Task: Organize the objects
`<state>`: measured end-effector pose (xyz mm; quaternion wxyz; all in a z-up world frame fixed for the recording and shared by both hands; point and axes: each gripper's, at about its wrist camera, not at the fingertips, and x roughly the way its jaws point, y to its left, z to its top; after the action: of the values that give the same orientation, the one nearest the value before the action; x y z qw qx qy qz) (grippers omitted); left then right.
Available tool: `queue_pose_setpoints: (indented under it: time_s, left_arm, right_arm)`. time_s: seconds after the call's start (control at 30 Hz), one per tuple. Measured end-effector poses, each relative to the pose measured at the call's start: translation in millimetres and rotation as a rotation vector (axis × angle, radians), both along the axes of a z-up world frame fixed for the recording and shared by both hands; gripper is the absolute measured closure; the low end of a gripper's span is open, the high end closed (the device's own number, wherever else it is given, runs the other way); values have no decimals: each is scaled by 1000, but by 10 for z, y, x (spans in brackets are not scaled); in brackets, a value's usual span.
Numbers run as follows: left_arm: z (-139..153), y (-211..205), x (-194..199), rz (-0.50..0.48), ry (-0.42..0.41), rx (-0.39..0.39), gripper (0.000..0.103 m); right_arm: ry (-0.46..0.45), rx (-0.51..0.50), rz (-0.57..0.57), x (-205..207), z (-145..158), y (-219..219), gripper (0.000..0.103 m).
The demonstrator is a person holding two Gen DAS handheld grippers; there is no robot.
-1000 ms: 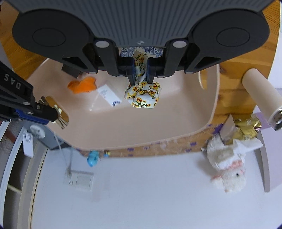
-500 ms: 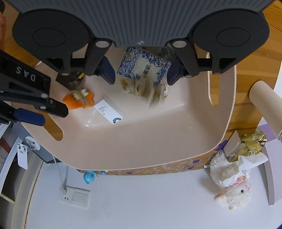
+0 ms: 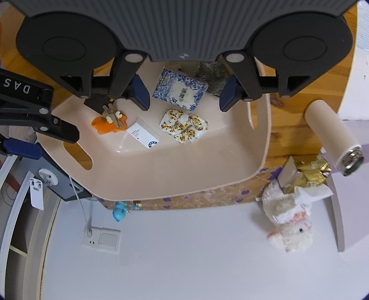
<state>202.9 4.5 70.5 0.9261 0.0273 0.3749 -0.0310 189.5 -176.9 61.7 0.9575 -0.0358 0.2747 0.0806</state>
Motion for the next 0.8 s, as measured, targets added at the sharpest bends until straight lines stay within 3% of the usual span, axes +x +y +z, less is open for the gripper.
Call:
queue_pose_setpoints:
  time_s: [0.8]
  left_arm:
    - [468,109,-1277,-5,-133,-42,34]
  right_arm:
    - [-62,60,-35,-1044,351,-127,16]
